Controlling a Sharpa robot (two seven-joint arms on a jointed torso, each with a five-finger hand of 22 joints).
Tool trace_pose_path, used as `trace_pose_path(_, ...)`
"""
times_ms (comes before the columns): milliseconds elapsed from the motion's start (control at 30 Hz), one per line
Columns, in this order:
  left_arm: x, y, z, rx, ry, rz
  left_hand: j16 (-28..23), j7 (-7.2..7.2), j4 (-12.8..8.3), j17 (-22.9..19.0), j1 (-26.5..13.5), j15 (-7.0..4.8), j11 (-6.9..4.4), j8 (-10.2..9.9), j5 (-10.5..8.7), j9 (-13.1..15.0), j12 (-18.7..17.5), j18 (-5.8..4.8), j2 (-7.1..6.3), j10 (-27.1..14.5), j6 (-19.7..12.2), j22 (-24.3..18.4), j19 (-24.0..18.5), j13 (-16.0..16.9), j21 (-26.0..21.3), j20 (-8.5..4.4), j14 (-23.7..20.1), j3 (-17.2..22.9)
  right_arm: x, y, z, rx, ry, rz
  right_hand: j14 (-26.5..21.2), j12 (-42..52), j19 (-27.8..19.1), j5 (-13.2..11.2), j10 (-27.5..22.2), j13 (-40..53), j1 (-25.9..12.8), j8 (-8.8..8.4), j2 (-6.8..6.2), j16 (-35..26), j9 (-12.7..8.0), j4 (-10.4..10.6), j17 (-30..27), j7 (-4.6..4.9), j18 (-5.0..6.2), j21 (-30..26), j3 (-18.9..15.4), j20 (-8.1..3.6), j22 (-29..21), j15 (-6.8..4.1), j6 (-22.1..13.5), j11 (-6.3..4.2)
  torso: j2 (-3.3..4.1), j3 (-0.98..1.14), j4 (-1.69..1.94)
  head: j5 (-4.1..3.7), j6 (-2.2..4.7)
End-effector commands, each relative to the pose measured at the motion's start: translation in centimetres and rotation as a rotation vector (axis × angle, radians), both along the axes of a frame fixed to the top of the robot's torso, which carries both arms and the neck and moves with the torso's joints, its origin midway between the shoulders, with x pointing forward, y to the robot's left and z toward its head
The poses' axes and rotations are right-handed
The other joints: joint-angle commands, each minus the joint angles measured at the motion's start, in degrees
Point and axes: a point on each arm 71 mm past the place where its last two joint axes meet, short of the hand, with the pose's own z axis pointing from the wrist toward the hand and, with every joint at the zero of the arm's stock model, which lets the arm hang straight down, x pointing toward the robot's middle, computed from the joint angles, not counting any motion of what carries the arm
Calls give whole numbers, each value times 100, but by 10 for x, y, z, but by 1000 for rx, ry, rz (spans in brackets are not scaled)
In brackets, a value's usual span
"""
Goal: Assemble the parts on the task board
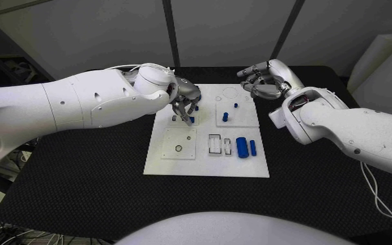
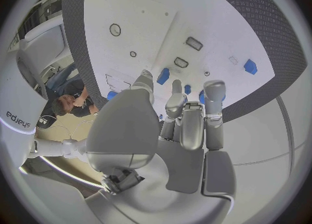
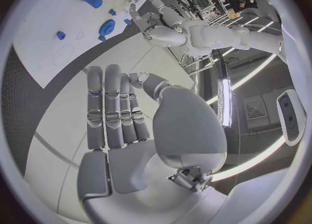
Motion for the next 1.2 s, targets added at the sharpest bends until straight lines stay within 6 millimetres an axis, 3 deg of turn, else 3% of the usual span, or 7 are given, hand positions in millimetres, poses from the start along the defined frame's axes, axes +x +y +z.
trace_pose_path(33,2,-1,1,14,-24,-3,9,-4,-11,313,61,44,24,-35,-25,-8,18,-291,9,3,-7,-6,0,-7,-44,33,232,25,1,0,2,34,-1,-7,31,-37,-15,0,-22,-32,48,-29,29,-51,-8,-9,-15,14,65,-31,-38,8,-13,8,40,36,2,2,1,-4,-8)
trace_pose_path(500,4,-7,-1,32,5,-23,45,-46,-19,372,219,22,-14,-52,28,-60,52,-289,181,21,204,18,-4,-7,-49,18,248,108,1,2,1,33,9,4,61,-59,2,5,-23,-129,61,-29,54,-188,-9,-28,-62,19,65,-96,-75,10,-46,13,38,41,-2,5,3,3,-35)
trace_pose_path(1200,3,-11,-6,54,36,-35,76,-48,-62,418,317,24,-11,-100,80,-162,78,-299,275,39,355,60,13,-4,-21,14,262,148,0,4,1,32,14,11,82,-75,4,7,-30,-199,66,-30,66,-294,-9,-43,-97,23,64,-148,-103,14,-70,18,33,47,-3,5,5,-5,-52)
